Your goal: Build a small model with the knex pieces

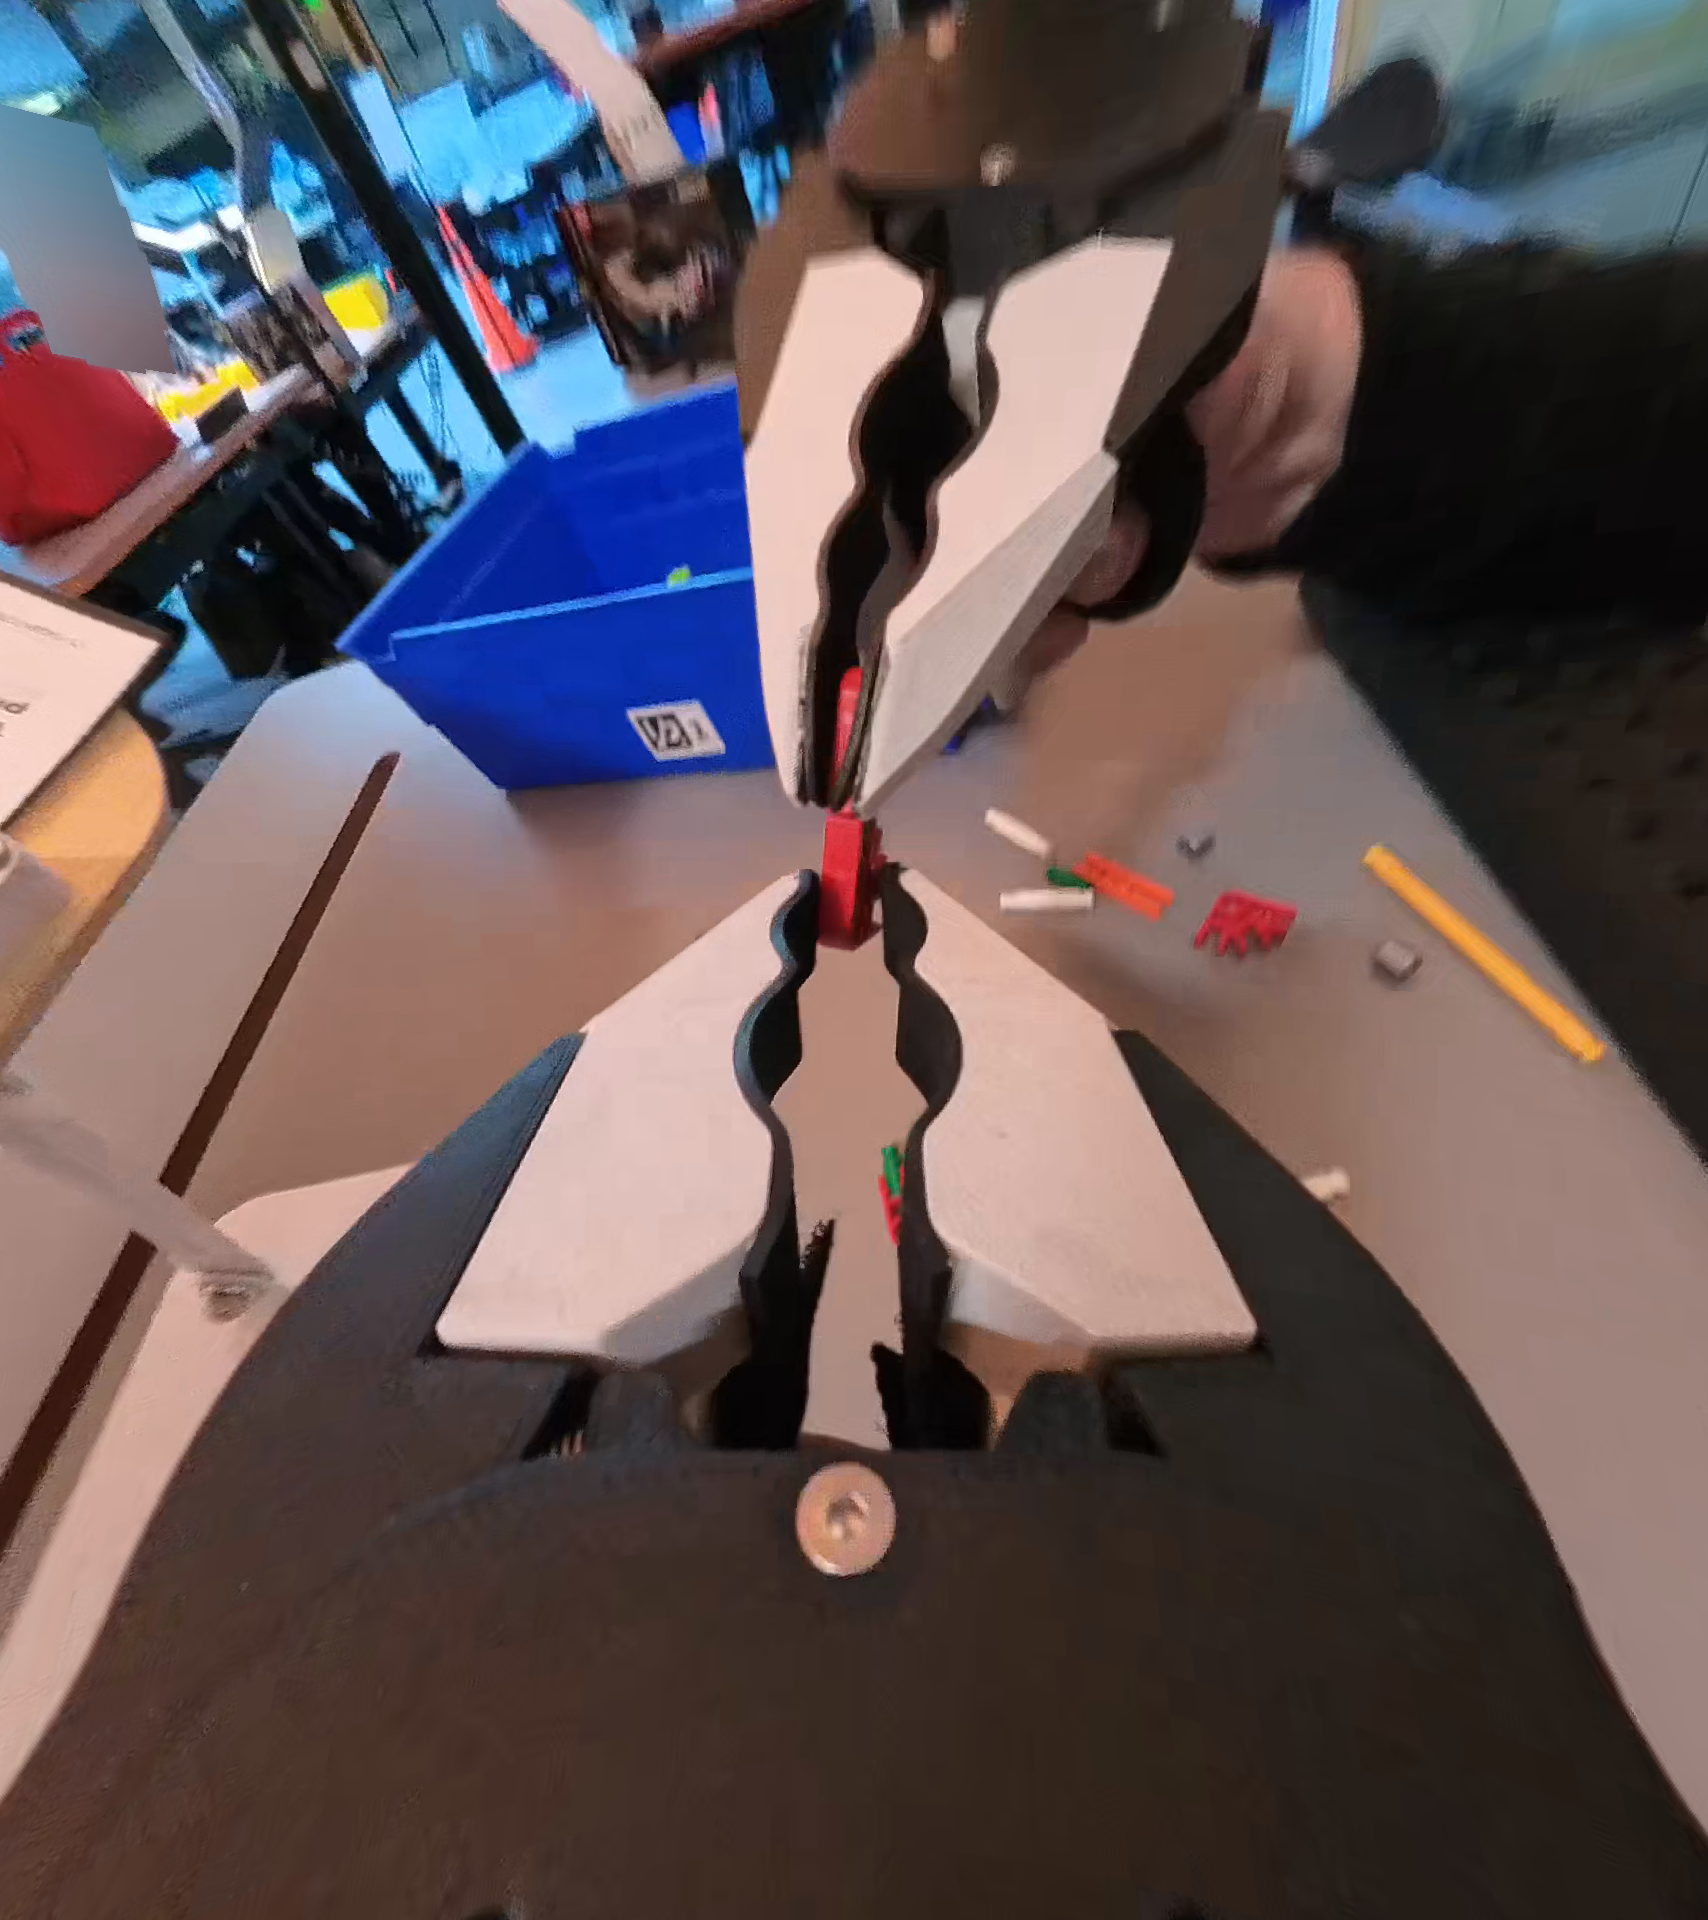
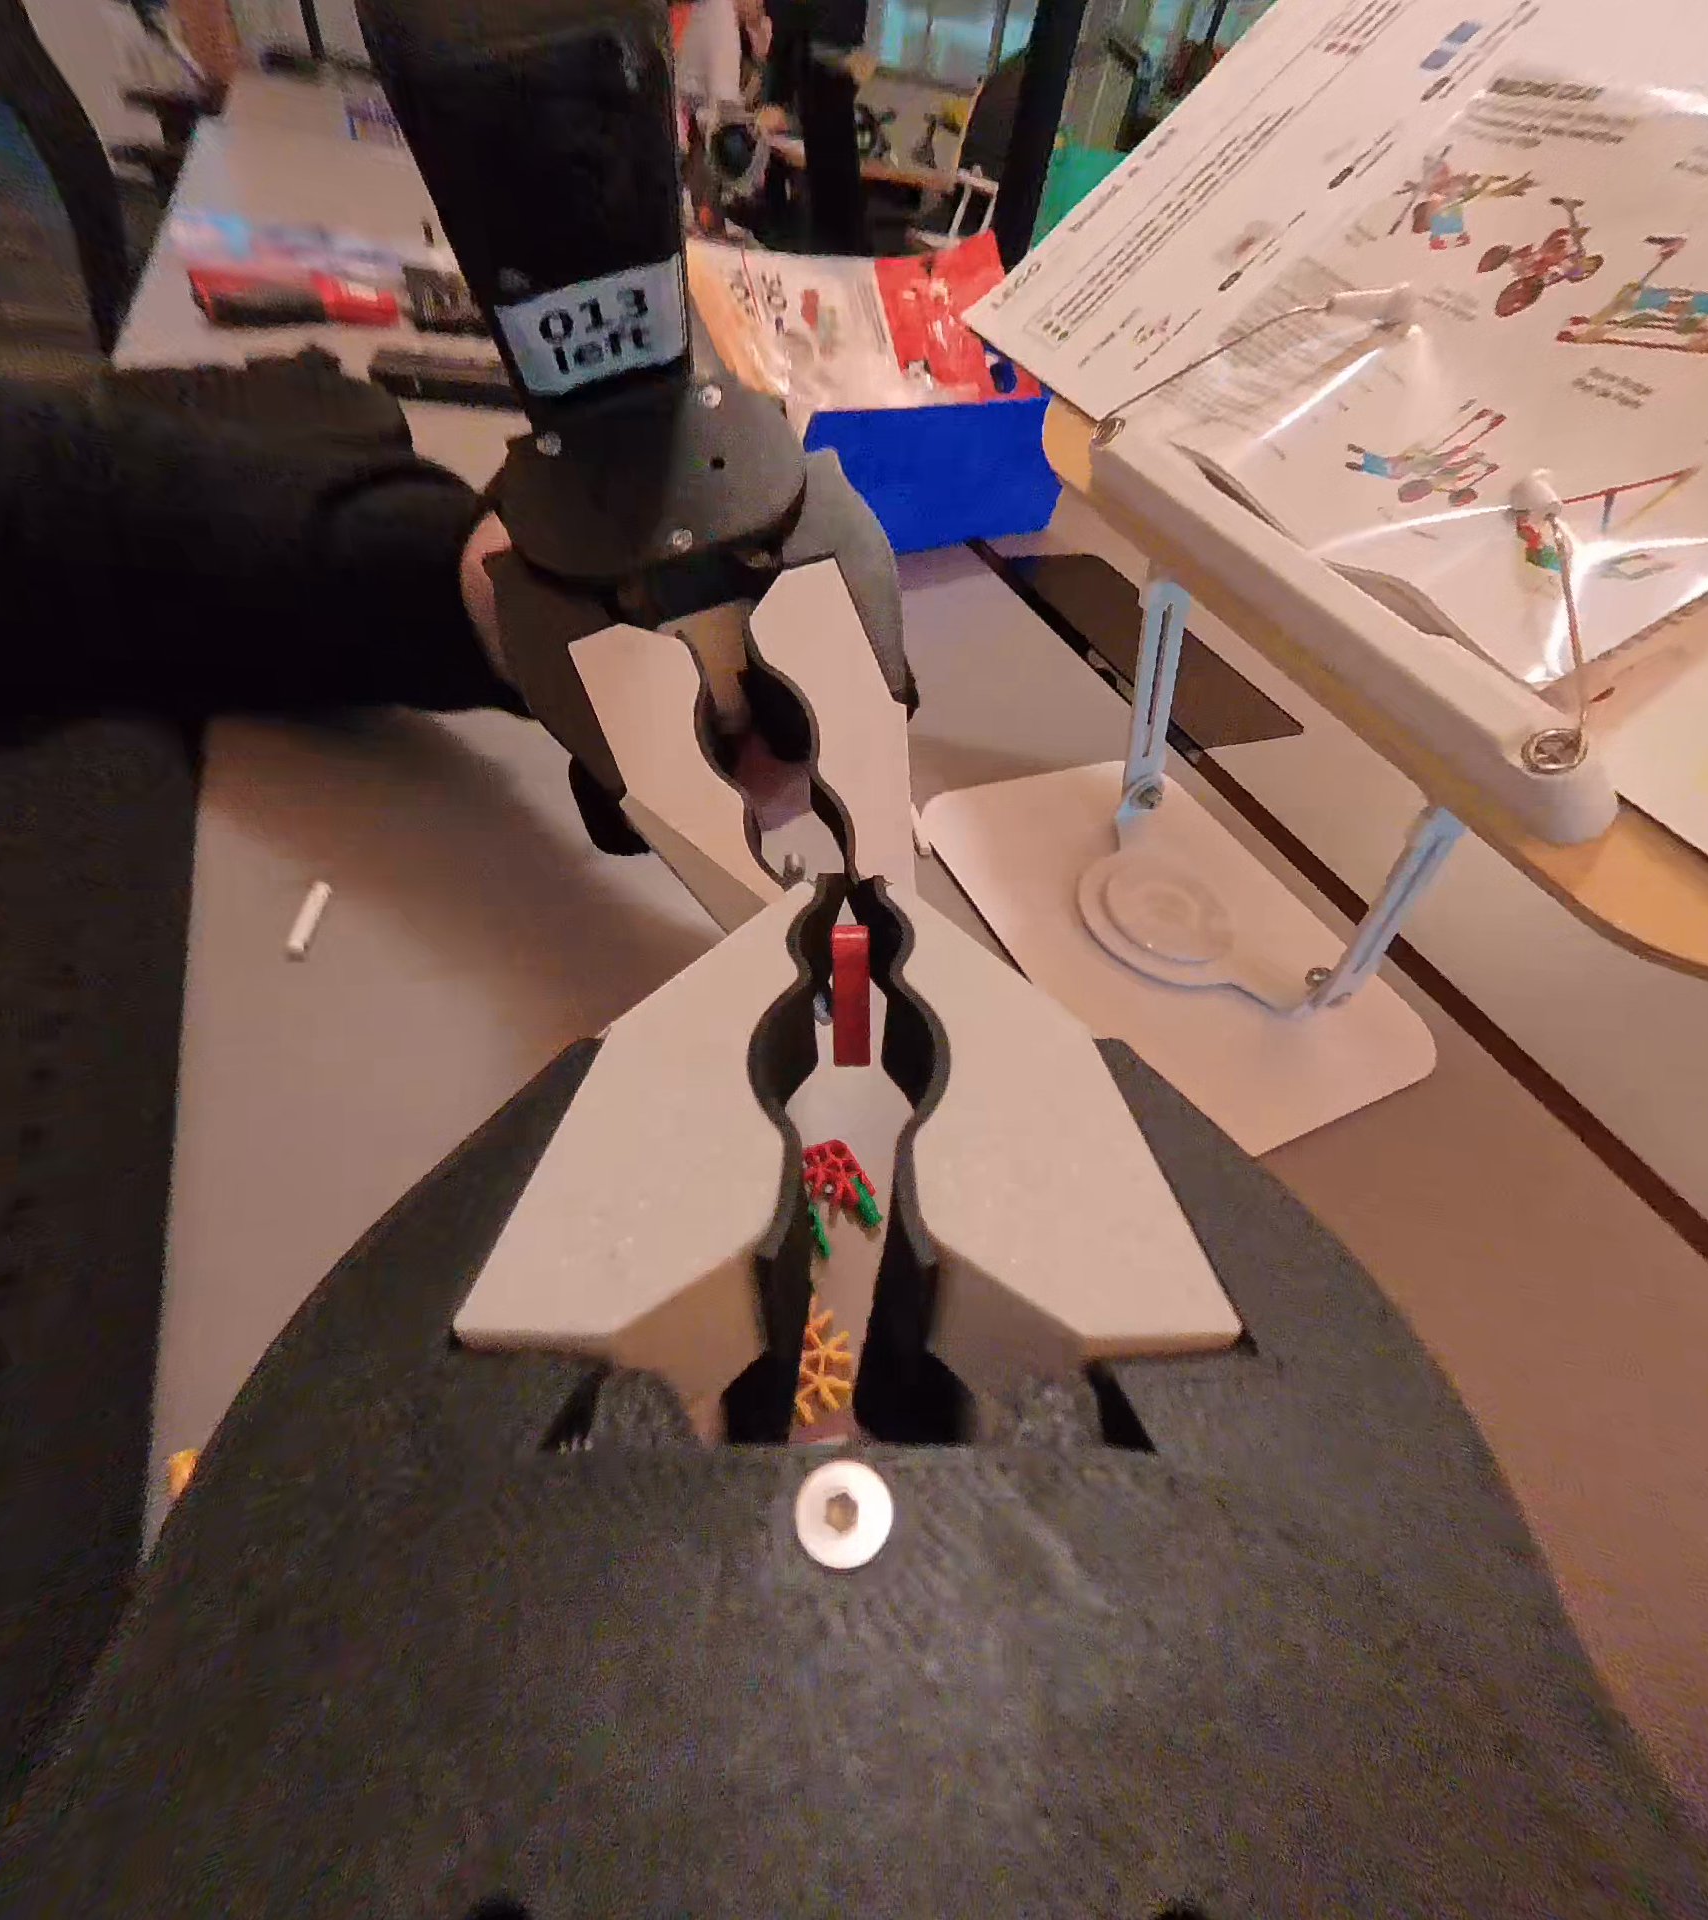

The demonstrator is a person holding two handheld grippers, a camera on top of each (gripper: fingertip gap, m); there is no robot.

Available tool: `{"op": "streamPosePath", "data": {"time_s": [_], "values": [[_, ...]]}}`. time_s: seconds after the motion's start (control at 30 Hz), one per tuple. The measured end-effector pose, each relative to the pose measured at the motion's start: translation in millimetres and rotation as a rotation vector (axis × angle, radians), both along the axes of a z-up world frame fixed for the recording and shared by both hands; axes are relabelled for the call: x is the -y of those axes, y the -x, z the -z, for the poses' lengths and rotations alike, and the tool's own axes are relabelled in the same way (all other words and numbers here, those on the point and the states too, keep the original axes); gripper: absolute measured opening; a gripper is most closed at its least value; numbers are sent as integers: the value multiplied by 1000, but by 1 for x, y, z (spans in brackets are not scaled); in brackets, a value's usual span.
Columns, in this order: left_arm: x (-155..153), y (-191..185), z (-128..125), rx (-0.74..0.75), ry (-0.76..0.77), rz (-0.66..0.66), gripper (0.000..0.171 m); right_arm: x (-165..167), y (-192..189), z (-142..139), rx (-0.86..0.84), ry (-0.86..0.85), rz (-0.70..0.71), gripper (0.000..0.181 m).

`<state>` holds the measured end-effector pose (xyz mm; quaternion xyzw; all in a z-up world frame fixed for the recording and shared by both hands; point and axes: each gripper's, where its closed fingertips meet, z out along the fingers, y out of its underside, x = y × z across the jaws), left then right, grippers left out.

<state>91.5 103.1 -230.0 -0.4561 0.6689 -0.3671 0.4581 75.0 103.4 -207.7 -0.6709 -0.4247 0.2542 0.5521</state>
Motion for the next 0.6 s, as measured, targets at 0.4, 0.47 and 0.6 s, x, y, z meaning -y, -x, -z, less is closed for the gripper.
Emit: {"op": "streamPosePath", "data": {"time_s": [0.4, 0.47, 0.6], "values": [[2, 4, -9, 2, -53, 2, 4, 4, -7, 1, 33, -5, -18, 10], [3, 4, -7, -8, -42, 12, 4, 5, -7, 4, 57, -11, -20, 9], [-5, 3, -14, 19, 4, -25, 5, -1, -6, -4, 62, -89, 39, 4]]}}
